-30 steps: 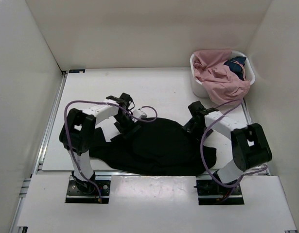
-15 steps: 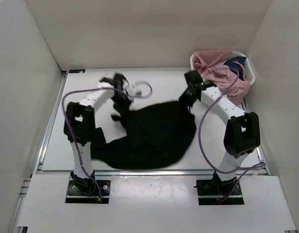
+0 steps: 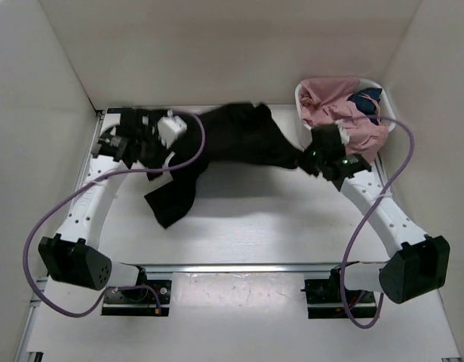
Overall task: Fold and stack the trousers
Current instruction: Flatten the trousers out
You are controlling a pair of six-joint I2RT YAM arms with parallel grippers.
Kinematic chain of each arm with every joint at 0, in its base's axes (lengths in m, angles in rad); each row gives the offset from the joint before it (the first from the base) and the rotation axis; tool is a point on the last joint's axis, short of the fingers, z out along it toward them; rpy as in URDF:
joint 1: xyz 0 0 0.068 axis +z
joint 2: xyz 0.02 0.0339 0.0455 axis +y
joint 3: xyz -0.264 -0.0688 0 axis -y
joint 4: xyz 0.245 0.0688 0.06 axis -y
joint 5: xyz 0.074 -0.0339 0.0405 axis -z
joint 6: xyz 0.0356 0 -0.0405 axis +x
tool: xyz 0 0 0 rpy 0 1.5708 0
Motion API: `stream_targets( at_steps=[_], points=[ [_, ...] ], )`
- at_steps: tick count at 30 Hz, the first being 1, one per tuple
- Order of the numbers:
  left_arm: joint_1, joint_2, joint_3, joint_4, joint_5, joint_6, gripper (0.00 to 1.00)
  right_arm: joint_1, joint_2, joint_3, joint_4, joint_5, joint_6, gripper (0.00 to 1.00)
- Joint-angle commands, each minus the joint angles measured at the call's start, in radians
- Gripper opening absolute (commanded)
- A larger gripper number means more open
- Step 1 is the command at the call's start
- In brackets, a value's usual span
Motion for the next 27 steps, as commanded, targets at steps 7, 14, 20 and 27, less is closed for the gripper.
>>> stream_targets(
  at_steps=[7,14,20,27],
  points=[
    [0.013,-0.127,-0.487,-0.285,0.173,0.106,0.82,-0.003,-0.229,-0.483,-0.179,0.091,0.107,0.65],
    [0.091,-0.1,-0.394,-0.161,-0.025,0.048,0.94,-0.003,-0.251,-0.405,-0.155,0.169,0.091,0.72],
    [0.284,-0.002,-0.444,-0.031,-0.168,0.023,0.98,-0.003,0.055,-0.193,-0.094,0.157,-0.018,0.78],
    [0.468,0.104,-0.521,0.019,-0.14,0.014,1.0,-0.012,0.43,0.062,-0.091,0.062,-0.149,0.82]
  ],
)
